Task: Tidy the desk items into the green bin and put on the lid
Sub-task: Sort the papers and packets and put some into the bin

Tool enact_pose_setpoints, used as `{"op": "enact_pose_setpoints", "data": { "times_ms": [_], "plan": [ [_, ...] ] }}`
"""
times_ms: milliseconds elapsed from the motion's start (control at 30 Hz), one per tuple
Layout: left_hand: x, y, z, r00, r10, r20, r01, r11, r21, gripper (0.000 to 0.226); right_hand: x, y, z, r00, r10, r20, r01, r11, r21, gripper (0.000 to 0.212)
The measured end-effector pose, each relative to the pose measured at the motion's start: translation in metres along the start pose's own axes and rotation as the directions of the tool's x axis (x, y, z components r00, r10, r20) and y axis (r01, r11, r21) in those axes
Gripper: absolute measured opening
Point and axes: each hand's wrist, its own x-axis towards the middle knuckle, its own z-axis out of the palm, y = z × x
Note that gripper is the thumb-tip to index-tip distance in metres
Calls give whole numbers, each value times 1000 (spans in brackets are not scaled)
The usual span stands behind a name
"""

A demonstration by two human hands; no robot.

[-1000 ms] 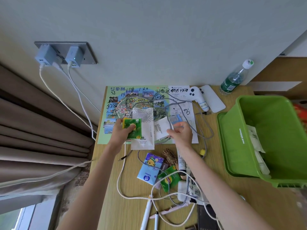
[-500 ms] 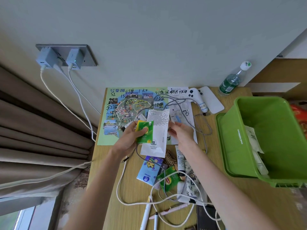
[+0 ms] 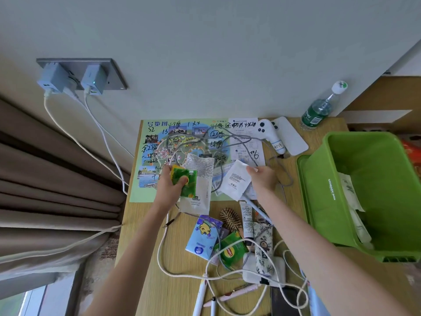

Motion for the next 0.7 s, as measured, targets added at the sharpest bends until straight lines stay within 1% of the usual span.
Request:
{"op": "enact_pose_setpoints", "data": {
  "times_ms": [33, 67, 100, 133, 200, 267, 333, 367, 400, 467, 500, 533, 633, 700],
  "plan": [
    [0, -2, 2, 1000, -6, -6, 6, 1000, -1, 27, -2, -1, 4, 1000, -1, 19, 1, 1000, -10, 32],
    [0, -4, 4, 1000, -11, -9, 11, 1000, -5, 26, -4, -1, 8, 999, -3, 40, 5, 999, -35, 49],
    [0, -5, 6, 1000, -17, -9, 16, 1000, -8, 26, -7, -1, 12, 998, -18, 53, 23, 995, -102, 66],
    [1, -7, 7, 1000, -24, -10, 24, 1000, -11, 25, -10, -1, 15, 997, -44, 60, 55, 977, -205, 79],
    [1, -9, 8, 999, -42, -9, 42, 999, -9, 24, -14, 0, 19, 996, -72, 58, 88, 929, -359, 89],
    [2, -10, 8, 999, -49, -5, 49, 999, 11, 25, -13, -2, 22, 998, -39, 46, 53, 919, -391, 91],
    [2, -9, 8, 999, -52, -1, 52, 998, 30, 27, -8, -6, 24, 999, 20, 48, -1, 929, -371, 89],
    [1, -8, 9, 999, -48, -1, 48, 998, 45, 29, -5, -8, 24, 997, 52, 64, -27, 939, -343, 84],
    [1, -7, 9, 999, -39, -2, 39, 997, 62, 30, -3, -10, 24, 993, 78, 89, -48, 953, -298, 75],
    [-1, -4, 10, 1000, -17, -15, 18, 996, 91, 31, -2, -12, 22, 985, 109, 134, -88, 985, -151, 49],
    [-3, -2, 10, 999, -2, -35, 6, 995, 102, 31, -3, -14, 20, 982, 119, 148, -109, 991, -76, 39],
    [-5, -1, 10, 998, 12, -60, -5, 994, 113, 32, -4, -14, 18, 980, 124, 154, -123, 992, -17, 34],
    [-12, 3, 9, 988, 52, -146, -30, 988, 150, 32, -10, -16, 6, 979, 115, 169, -131, 987, 88, 30],
    [-18, 8, 8, 981, 56, -186, -30, 990, 141, 31, -18, -20, -5, 983, 63, 173, -89, 985, 148, 25]
  ]
}}
